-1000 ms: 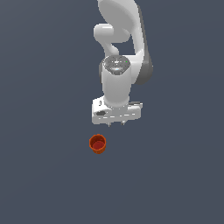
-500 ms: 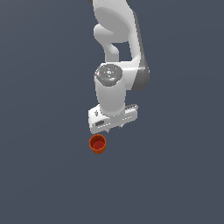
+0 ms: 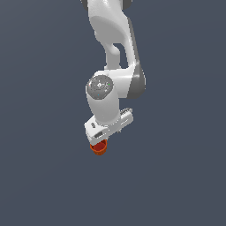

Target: Pick up the object and move it to a goal position.

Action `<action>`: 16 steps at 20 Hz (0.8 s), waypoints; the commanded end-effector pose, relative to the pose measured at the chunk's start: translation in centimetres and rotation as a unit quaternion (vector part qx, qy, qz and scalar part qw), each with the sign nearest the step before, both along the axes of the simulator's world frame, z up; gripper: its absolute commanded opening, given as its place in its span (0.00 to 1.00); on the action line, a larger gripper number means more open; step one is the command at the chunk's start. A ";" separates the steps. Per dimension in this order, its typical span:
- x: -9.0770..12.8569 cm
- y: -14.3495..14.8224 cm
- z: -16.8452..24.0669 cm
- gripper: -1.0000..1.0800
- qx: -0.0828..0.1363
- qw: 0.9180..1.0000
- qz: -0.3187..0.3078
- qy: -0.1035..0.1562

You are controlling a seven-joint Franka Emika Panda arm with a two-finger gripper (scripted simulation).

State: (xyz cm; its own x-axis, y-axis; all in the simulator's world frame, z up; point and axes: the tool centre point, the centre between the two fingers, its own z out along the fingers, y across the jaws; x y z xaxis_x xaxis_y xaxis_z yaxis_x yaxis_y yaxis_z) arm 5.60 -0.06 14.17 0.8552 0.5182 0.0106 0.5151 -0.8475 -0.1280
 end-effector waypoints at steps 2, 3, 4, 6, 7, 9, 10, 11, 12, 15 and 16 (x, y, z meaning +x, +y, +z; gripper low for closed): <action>0.6 -0.4 -0.5 0.62 0.013 0.999 0.038 0.000; 0.7 -0.6 -0.6 0.62 0.017 0.999 0.048 -0.001; 0.9 -0.7 -0.8 0.62 0.021 0.998 0.059 -0.001; 1.2 -1.0 -1.0 0.62 0.029 0.996 0.079 -0.002; 1.3 -1.1 -1.2 0.62 0.033 0.995 0.090 -0.003; 1.6 -1.4 -1.4 0.62 0.041 0.993 0.110 -0.005; 1.8 -1.5 -1.5 0.62 0.046 0.992 0.120 -0.006; 1.9 -1.7 -1.7 0.62 0.050 0.990 0.130 -0.007; 2.0 -1.9 -1.8 0.62 0.054 0.989 0.141 -0.008; 2.4 -2.3 -2.2 0.62 0.067 0.983 0.170 -0.013; 2.6 -2.5 -2.3 0.62 0.072 0.981 0.180 -0.015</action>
